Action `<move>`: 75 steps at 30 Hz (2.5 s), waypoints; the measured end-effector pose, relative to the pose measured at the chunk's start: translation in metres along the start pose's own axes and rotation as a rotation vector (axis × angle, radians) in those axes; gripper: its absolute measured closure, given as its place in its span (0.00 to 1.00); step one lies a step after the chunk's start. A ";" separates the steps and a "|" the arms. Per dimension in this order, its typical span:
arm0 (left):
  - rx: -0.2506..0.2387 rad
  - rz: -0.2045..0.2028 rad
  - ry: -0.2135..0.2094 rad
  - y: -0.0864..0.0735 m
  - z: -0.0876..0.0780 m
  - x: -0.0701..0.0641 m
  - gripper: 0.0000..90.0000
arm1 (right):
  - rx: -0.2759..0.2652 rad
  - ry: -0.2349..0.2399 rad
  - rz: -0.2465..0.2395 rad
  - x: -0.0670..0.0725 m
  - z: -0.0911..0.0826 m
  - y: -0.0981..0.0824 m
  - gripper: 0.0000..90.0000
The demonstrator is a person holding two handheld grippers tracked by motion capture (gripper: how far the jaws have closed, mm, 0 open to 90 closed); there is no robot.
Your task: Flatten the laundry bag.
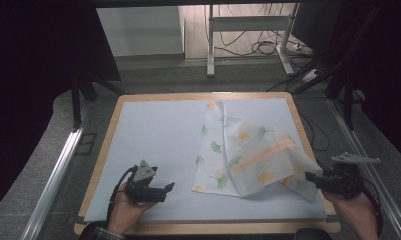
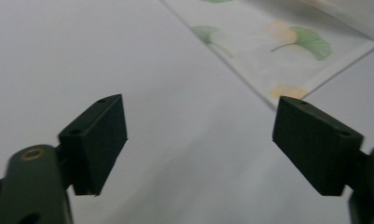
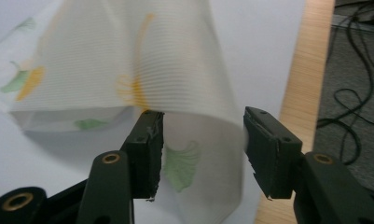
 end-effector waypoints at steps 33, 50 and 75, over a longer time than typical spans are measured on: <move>0.176 0.028 -0.050 0.017 0.072 -0.015 1.00 | -0.029 0.067 -0.024 0.013 -0.003 0.008 0.57; 0.065 -0.099 0.157 0.036 0.002 0.088 1.00 | -0.042 0.176 -0.086 0.047 0.007 0.022 0.95; 0.012 -0.122 0.186 -0.012 -0.018 0.075 0.16 | -0.029 0.297 -0.266 0.128 0.054 0.036 0.45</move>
Point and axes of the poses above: each handheld gripper's, and its own axes: z roughly forward along the jaws, y roughly out of its top, x roughly to its left, the point moved 3 cm from there along z, roughly forward along the jaws, and after that the axes turned 9 degrees about -y, right-handed, at the moved point
